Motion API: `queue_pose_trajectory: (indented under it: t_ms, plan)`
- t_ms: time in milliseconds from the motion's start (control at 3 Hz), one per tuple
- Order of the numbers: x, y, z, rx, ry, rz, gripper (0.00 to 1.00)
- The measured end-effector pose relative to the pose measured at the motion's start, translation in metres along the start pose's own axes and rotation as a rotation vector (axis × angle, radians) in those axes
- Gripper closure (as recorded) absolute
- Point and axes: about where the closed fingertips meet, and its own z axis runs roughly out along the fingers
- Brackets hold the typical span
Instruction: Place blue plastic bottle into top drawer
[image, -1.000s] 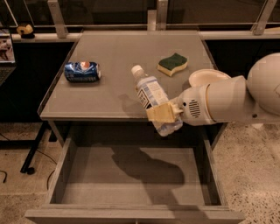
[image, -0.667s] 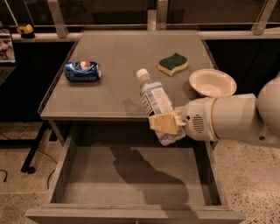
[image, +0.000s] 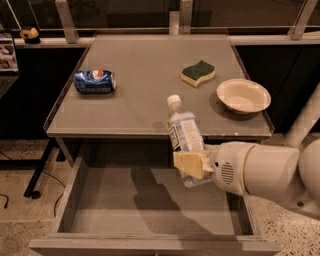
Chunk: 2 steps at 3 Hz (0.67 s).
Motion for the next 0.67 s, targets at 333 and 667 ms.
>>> queue_pose_trajectory:
  t_ms: [333,667]
  plan:
    - [0.017,-0.009,0.004,0.049,-0.027,0.048,1.00]
    - [0.031,-0.023,0.009,0.097,-0.067,0.106,1.00]
